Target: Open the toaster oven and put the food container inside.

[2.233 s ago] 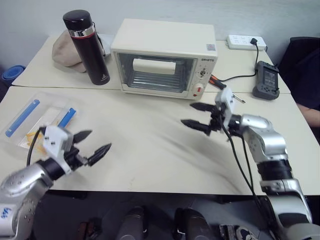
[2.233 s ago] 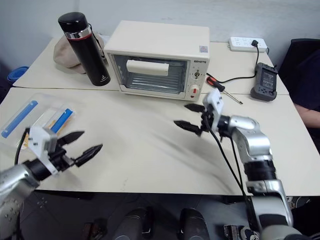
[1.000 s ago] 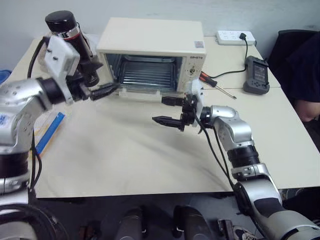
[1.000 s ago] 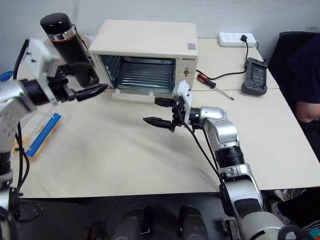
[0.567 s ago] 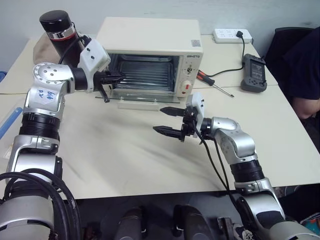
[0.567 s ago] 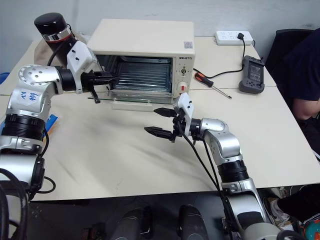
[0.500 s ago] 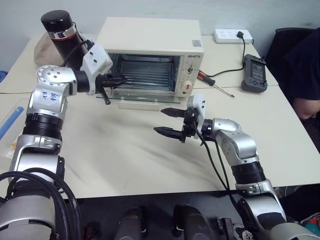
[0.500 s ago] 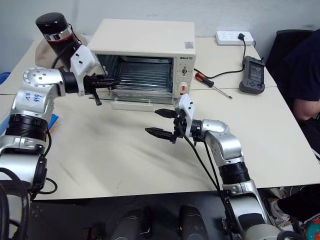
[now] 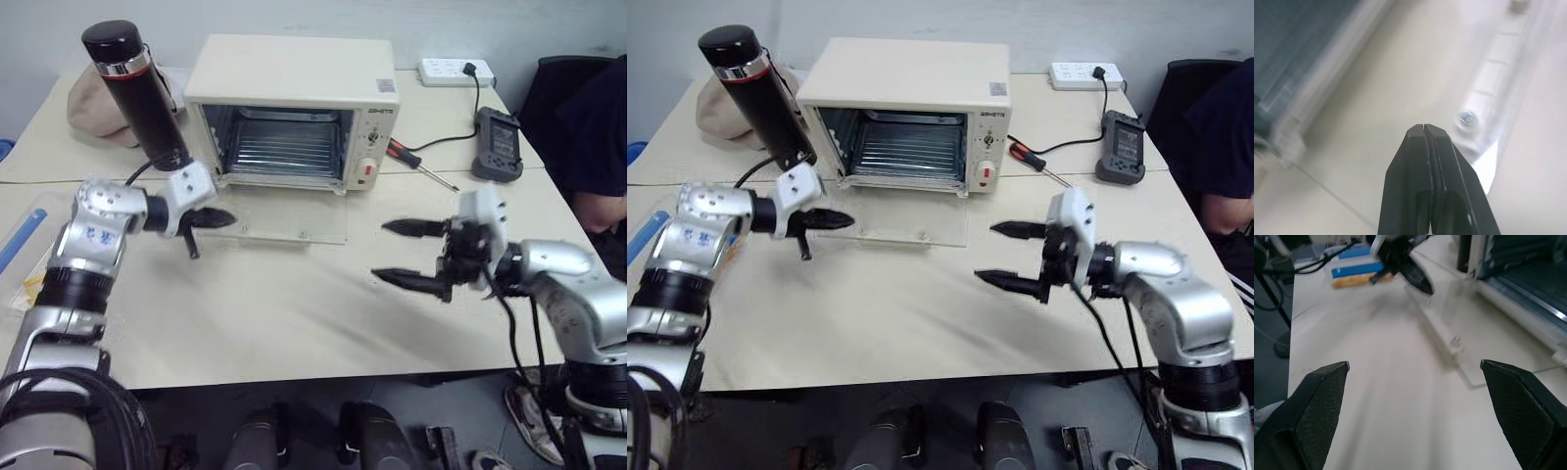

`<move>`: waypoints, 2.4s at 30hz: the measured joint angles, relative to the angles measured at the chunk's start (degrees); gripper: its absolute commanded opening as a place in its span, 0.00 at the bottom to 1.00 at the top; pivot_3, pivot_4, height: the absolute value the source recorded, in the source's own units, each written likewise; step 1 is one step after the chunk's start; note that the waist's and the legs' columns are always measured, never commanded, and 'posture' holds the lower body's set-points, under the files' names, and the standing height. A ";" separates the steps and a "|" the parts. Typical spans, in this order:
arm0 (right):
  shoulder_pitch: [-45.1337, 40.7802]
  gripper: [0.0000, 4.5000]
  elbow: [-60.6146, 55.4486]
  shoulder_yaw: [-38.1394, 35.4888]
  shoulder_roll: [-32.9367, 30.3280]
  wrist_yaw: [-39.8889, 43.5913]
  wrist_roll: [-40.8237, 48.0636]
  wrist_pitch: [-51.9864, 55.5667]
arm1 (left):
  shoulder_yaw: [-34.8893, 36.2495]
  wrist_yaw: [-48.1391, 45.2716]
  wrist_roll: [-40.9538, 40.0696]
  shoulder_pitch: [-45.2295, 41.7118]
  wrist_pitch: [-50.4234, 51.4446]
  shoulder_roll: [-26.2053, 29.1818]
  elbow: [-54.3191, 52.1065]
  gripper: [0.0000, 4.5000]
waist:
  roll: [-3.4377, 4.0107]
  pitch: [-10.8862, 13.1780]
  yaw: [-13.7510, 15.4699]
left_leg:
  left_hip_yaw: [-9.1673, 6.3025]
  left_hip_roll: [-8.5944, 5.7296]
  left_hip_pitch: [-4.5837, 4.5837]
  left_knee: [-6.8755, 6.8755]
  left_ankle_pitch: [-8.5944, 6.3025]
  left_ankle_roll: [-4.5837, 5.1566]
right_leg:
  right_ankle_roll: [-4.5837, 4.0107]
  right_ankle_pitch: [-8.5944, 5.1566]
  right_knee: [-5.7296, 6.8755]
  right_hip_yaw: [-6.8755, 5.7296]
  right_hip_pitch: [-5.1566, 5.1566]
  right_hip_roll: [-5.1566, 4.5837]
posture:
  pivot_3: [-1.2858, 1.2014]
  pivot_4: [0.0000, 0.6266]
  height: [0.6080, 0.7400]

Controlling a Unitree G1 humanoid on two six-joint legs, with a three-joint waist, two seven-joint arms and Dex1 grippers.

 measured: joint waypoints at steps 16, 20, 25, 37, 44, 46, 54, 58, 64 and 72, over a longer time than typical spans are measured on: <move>-17.85 1.00 18.42 10.50 5.80 7.42 -1.95 -4.57 | 50.32 14.65 -16.00 49.77 43.76 -6.61 -60.62 0.52 | -0.13 0.04 -0.20 | -0.01 0.14 0.04 0.04 -0.18 -0.07 | -0.02 0.00 -0.41 0.56 0.09 -0.01 | 0.52 0.24 1.00; -22.02 1.00 24.34 11.98 7.75 10.32 -3.82 -7.46 | 65.00 16.01 -19.31 58.78 50.24 -13.02 -68.82 0.77 | -0.13 0.02 0.57 | -0.20 0.12 0.04 0.06 -0.27 -0.18 | -0.09 0.02 -0.43 0.50 0.12 -0.02 | 0.52 0.24 1.00; -25.74 1.00 28.91 13.20 10.15 12.50 -6.62 -11.77 | 78.49 22.38 -21.78 55.27 60.29 -19.79 -70.35 0.99 | -0.16 0.00 1.42 | -0.21 0.13 0.05 0.10 -0.46 -0.44 | -0.15 0.07 -0.42 0.49 0.14 0.00 | 0.52 0.24 1.00; -26.12 1.00 29.23 14.19 11.38 15.08 -7.65 -11.34 | 88.05 49.99 -8.57 20.11 78.40 -20.72 -53.50 0.99 | -0.46 -0.17 1.42 | -0.17 0.13 0.03 0.11 -0.51 -0.46 | -0.08 0.11 -0.21 0.44 0.14 0.04 | 0.52 0.24 1.00; -22.35 1.00 24.88 13.74 11.19 12.59 -6.85 -8.38 | 84.08 59.69 -3.10 10.52 78.46 -19.95 -44.48 0.99 | -0.53 -0.20 0.98 | 0.01 0.16 0.03 0.07 -0.63 -0.55 | -0.06 0.12 -0.20 0.53 0.05 0.09 | 0.52 0.24 1.00; -21.69 1.00 23.64 13.56 11.15 11.60 -6.56 -7.86 | 83.10 61.18 -2.25 8.91 78.47 -19.82 -42.30 0.99 | -0.53 -0.20 0.91 | 0.02 0.18 0.03 0.07 -0.63 -0.56 | -0.06 0.12 -0.19 0.55 0.03 0.10 | 0.52 0.24 1.00; -18.05 1.00 17.87 11.74 10.29 8.24 -4.92 -5.43 | 81.94 64.26 0.33 3.85 78.47 -17.77 -34.30 0.80 | -0.55 -0.21 0.58 | 0.06 0.18 0.03 0.07 -0.66 -0.61 | -0.06 0.12 -0.18 0.59 0.01 0.09 | 0.52 0.24 1.00; -17.17 1.00 16.36 11.23 8.69 7.20 -4.38 -4.49 | 83.27 66.19 2.83 1.49 78.47 -16.26 -31.29 0.53 | -0.55 -0.21 0.24 | 0.10 0.17 0.03 0.03 -0.66 -0.62 | -0.06 0.12 -0.16 0.62 -0.04 0.09 | 0.52 0.24 1.00; -15.67 1.00 14.62 8.97 5.12 6.68 -2.42 -1.69 | 84.04 66.65 4.21 0.34 78.46 -15.82 -29.61 0.11 | -0.57 -0.20 0.26 | 0.13 0.17 0.04 0.03 -0.67 -0.62 | -0.06 0.12 -0.16 0.65 -0.04 0.07 | 0.52 0.24 1.00; -12.80 1.00 11.35 7.07 1.97 5.84 -1.31 -1.03 | 76.02 57.60 -2.22 7.25 78.53 -8.91 -26.89 0.01 | -0.78 -0.20 0.11 | 0.28 0.20 0.04 -0.08 -0.69 -0.67 | -0.06 0.12 -0.19 0.76 -0.18 0.08 | 0.52 0.24 1.00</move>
